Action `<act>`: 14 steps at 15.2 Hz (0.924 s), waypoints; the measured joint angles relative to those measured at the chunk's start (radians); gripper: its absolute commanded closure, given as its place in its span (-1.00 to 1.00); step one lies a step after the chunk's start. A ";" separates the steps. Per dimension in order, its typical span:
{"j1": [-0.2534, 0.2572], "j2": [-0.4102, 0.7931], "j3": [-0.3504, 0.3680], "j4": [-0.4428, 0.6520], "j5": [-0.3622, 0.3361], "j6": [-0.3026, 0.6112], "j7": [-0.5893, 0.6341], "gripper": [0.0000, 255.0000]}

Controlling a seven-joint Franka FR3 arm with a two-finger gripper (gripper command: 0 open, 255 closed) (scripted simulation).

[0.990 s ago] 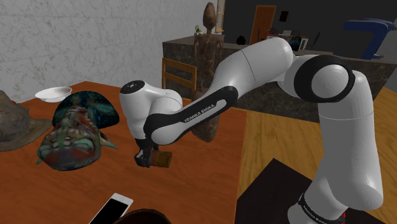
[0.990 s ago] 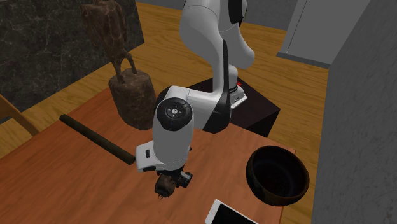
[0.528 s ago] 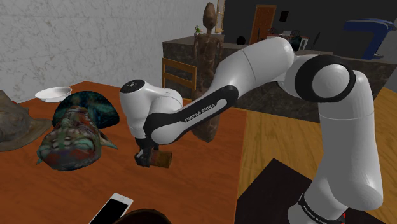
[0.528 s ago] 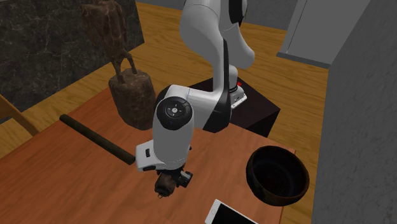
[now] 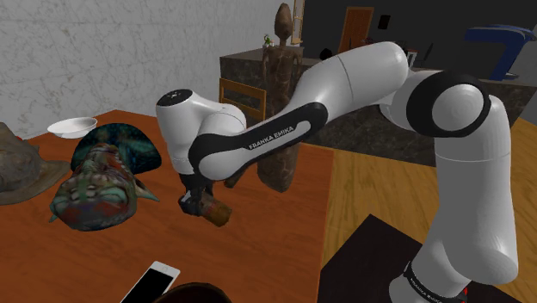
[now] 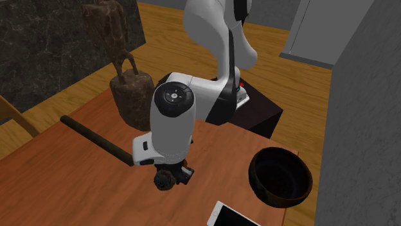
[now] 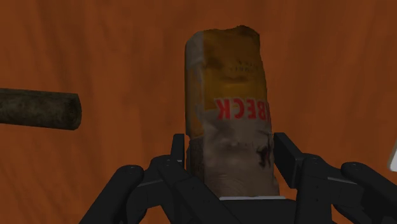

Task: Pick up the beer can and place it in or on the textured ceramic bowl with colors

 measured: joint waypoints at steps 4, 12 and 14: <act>-0.004 -0.020 0.006 0.027 0.015 -0.042 -0.016 1.00; -0.001 -0.043 0.014 0.103 0.035 -0.136 -0.041 1.00; 0.002 -0.044 0.016 0.129 0.038 -0.162 -0.047 1.00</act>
